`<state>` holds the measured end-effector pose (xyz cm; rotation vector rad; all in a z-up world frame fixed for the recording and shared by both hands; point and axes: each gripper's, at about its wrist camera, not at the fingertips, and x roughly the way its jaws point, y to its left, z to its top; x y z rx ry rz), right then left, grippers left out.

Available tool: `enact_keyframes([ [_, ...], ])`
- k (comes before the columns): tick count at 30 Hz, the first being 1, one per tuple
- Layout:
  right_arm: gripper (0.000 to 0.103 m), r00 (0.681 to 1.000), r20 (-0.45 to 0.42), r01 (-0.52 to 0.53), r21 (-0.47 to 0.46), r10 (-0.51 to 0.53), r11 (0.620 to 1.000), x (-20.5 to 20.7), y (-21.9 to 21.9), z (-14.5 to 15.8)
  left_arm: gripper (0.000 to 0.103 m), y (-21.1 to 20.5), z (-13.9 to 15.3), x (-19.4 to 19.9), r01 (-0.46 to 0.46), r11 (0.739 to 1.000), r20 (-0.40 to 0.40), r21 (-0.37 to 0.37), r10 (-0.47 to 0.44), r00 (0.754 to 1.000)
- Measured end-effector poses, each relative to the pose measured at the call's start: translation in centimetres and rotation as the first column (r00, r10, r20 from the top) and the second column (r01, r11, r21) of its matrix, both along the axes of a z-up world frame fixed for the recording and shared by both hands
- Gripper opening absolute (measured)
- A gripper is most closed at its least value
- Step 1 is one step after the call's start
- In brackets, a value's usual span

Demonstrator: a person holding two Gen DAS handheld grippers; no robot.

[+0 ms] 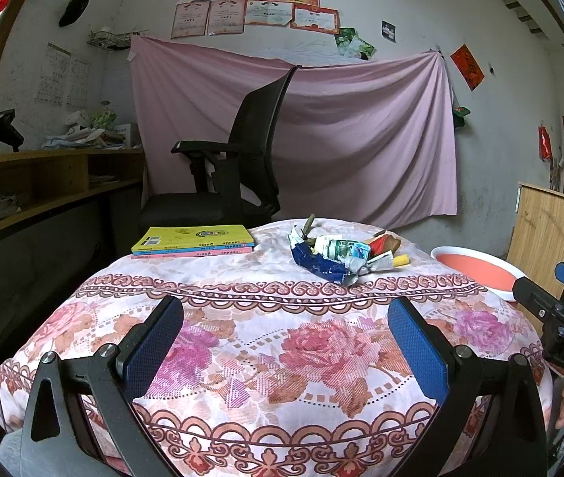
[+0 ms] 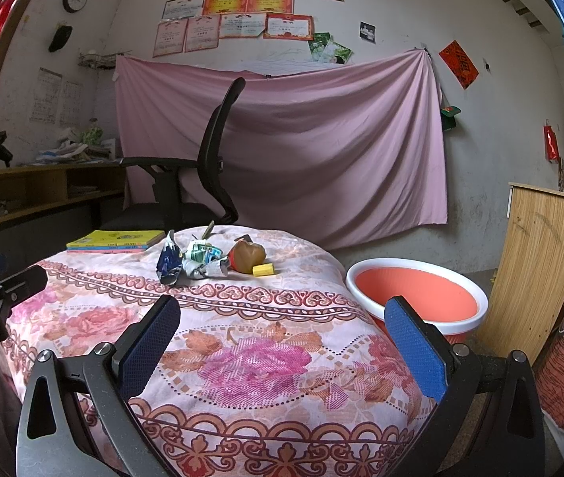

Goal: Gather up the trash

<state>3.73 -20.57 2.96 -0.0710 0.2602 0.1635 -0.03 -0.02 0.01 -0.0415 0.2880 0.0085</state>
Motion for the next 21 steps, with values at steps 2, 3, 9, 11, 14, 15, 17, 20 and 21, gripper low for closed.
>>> enact_keyframes([
  [2, 0.103, 1.0, 0.0, 0.0, 0.0, 0.0, 1.0, -0.01, 0.04, 0.0, 0.101, 0.0, 0.0, 0.0, 0.0, 1.0, 0.0, 0.0, 0.0, 1.0],
  [3, 0.103, 1.0, 0.0, 0.001, 0.0, -0.001, 1.0, -0.01, 0.02, -0.01, 0.101, 0.0, 0.0, 0.0, 0.0, 1.0, 0.0, 0.0, 0.0, 1.0],
  [9, 0.103, 1.0, -0.001, 0.0, 0.0, 0.0, 1.0, -0.01, 0.23, 0.06, 0.101, 0.01, 0.0, 0.01, 0.0, 1.0, 0.001, -0.002, 0.0, 1.0],
  [11, 0.103, 1.0, -0.001, 0.001, -0.001, -0.001, 1.0, 0.01, 0.04, -0.06, 0.101, 0.0, 0.0, 0.0, -0.001, 1.0, 0.001, -0.001, 0.001, 1.0],
  [14, 0.103, 1.0, -0.001, 0.001, -0.001, -0.001, 1.0, 0.02, -0.04, -0.09, 0.101, -0.01, 0.0, -0.01, 0.0, 1.0, 0.001, 0.0, 0.0, 1.0],
  [15, 0.103, 1.0, -0.002, 0.001, 0.0, -0.001, 1.0, 0.02, -0.04, -0.08, 0.101, 0.0, 0.0, -0.01, 0.0, 1.0, 0.001, 0.0, 0.0, 1.0],
  [17, 0.103, 1.0, -0.002, 0.001, 0.0, -0.001, 1.0, 0.02, -0.08, -0.07, 0.101, 0.0, 0.0, 0.0, 0.0, 1.0, 0.001, 0.0, 0.0, 1.0],
  [20, 0.103, 1.0, -0.002, 0.001, 0.0, -0.001, 1.0, 0.01, -0.12, -0.05, 0.101, 0.0, 0.0, -0.01, 0.0, 1.0, 0.001, 0.0, 0.0, 1.0],
  [21, 0.103, 1.0, -0.002, 0.001, 0.001, -0.001, 1.0, 0.02, -0.21, -0.07, 0.101, 0.0, 0.01, -0.01, 0.0, 1.0, 0.001, -0.001, 0.0, 1.0],
])
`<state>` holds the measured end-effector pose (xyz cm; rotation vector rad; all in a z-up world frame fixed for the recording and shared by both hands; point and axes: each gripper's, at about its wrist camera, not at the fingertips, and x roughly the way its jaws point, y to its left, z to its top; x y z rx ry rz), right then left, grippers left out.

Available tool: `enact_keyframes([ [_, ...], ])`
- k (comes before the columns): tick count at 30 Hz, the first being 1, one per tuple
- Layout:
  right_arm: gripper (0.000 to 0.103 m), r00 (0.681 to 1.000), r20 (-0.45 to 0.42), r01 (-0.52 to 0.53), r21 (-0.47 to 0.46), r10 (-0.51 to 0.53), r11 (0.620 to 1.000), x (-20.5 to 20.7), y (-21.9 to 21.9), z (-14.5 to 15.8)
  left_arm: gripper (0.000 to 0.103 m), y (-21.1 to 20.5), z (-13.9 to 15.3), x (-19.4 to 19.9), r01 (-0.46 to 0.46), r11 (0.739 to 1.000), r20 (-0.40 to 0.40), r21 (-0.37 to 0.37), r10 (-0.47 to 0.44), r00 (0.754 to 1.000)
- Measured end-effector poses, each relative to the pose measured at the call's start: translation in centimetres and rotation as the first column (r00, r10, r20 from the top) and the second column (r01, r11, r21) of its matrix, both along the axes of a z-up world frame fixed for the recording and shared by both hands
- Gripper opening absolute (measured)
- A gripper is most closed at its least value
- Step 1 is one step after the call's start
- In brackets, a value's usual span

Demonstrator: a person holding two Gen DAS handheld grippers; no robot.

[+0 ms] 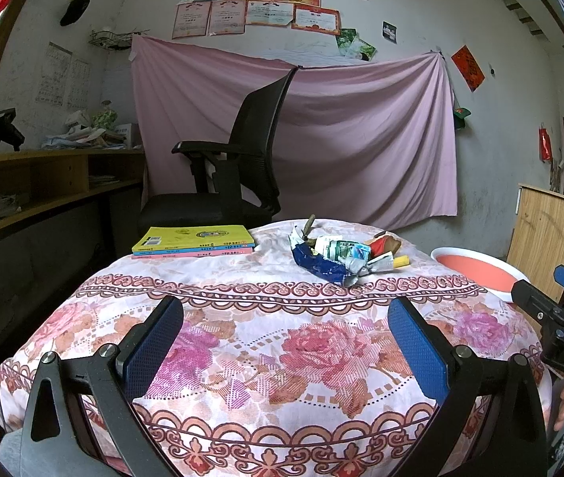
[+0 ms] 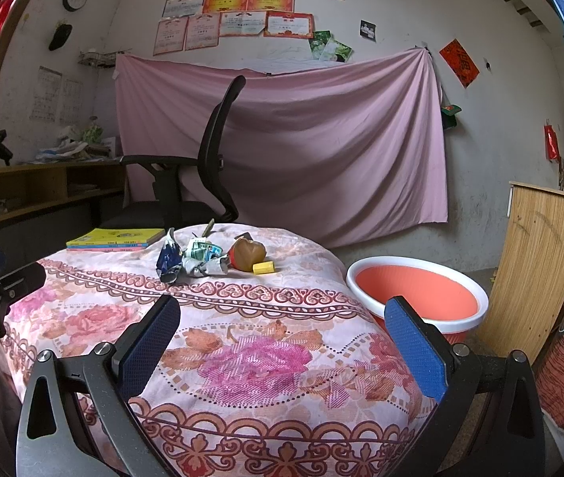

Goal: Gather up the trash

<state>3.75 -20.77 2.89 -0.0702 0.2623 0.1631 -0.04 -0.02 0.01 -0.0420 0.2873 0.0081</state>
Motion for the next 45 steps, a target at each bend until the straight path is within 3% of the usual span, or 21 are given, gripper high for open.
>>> enact_keyframes([
  [13, 0.103, 1.0, -0.023, 0.011, -0.002, -0.011, 1.0, 0.4, 0.3, -0.3, 0.101, -0.6, 0.7, -0.1, -0.006, 1.0, 0.016, 0.015, 0.006, 1.0],
  [24, 0.103, 1.0, 0.004, -0.019, 0.028, 0.019, 0.999, 2.3, 0.2, 3.1, 0.101, 0.6, 3.8, 2.6, -0.038, 0.999, 0.053, -0.025, 0.04, 0.998],
  [38, 0.103, 0.993, 0.098, -0.07, 0.027, 0.067, 0.997, 11.0, 0.4, 6.5, 0.101, 1.6, 6.4, 10.5, -0.096, 0.995, 0.128, -0.021, 0.098, 0.987],
  [41, 0.103, 0.994, 0.079, -0.079, 0.029, 0.077, 0.996, 13.3, 0.6, 6.5, 0.101, 1.5, 6.2, 12.8, -0.092, 0.996, 0.099, -0.021, 0.093, 0.991],
  [45, 0.103, 0.996, 0.0, -0.084, 0.032, 0.084, 0.996, 16.2, 0.6, 5.6, 0.101, 1.2, 5.1, 16.4, -0.111, 0.994, -0.019, -0.025, 0.11, 0.994],
])
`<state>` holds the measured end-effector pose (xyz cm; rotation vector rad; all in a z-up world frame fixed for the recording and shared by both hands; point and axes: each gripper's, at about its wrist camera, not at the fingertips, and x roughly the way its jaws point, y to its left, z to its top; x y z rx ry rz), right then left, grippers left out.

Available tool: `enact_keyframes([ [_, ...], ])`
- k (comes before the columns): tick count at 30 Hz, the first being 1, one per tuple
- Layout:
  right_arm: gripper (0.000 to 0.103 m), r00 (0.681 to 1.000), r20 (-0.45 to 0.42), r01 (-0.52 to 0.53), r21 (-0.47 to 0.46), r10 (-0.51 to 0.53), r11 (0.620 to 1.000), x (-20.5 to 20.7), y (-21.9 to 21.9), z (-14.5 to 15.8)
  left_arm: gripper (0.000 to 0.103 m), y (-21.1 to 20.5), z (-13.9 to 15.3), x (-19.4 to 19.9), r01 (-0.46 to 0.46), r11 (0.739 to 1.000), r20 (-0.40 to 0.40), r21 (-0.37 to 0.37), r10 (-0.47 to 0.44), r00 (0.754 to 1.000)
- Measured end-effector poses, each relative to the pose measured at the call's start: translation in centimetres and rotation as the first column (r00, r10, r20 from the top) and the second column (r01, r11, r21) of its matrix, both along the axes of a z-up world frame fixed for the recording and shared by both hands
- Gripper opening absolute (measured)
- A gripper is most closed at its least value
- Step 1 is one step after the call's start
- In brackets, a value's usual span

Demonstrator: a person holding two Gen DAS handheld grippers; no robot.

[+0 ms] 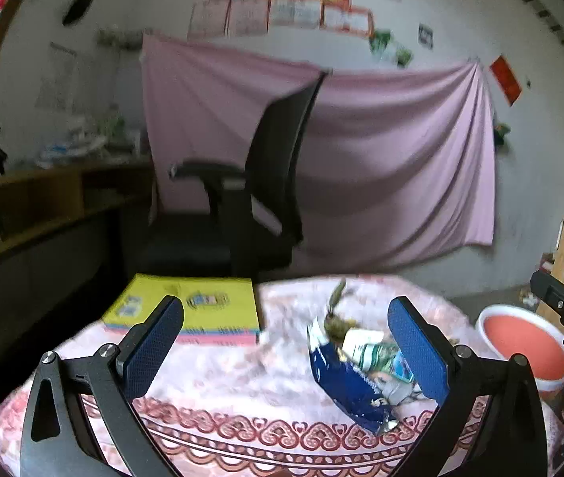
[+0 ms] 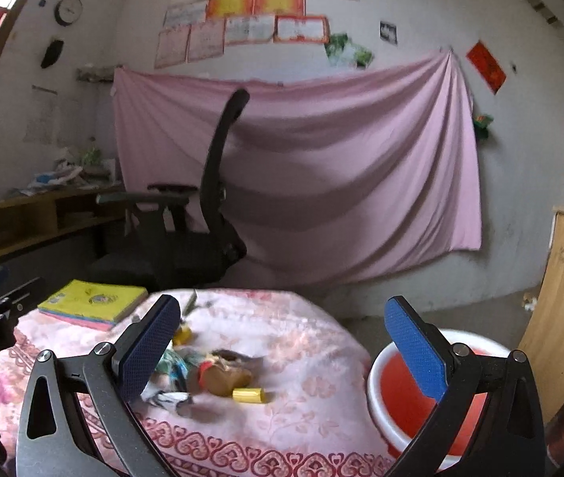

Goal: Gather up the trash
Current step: 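Reach the left tool to the blue snack wrapper and grasp it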

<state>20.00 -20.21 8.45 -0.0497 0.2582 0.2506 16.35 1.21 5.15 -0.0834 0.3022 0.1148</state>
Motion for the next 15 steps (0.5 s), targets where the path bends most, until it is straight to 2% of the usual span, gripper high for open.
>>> enact_keyframes([
  [5, 0.102, 0.989, -0.15, -0.006, 0.002, 0.006, 1.0, 2.4, -0.1, -1.4, 0.1, -0.6, -1.9, 3.3, -0.001, 1.0, -0.155, -0.02, -0.002, 0.988],
  [7, 0.098, 0.975, -0.221, -0.016, -0.004, 0.014, 1.0, 3.4, 0.0, -2.0, 0.1, -0.9, -2.7, 4.5, 0.009, 0.999, -0.216, -0.03, -0.016, 0.976],
  [8, 0.092, 0.968, -0.249, -0.021, -0.008, 0.019, 1.0, 3.8, 0.0, -2.3, 0.098, -1.2, -3.3, 5.2, 0.013, 0.999, -0.256, -0.033, -0.021, 0.967],
  [11, 0.08, 0.94, -0.338, -0.048, -0.017, 0.04, 0.999, 4.9, 0.3, -3.5, 0.093, -1.8, -4.5, 6.8, 0.055, 0.995, -0.343, -0.088, -0.082, 0.936],
  [13, 0.073, 0.92, -0.387, -0.067, -0.01, 0.058, 0.998, 5.5, 0.4, -4.3, 0.087, -1.8, -5.0, 7.4, 0.064, 0.991, -0.373, -0.118, -0.104, 0.922],
  [15, 0.06, 0.904, -0.42, -0.083, -0.002, 0.074, 0.997, 5.9, 0.3, -4.7, 0.07, -1.9, -5.6, 8.2, 0.075, 0.985, -0.412, -0.153, -0.133, 0.902],
])
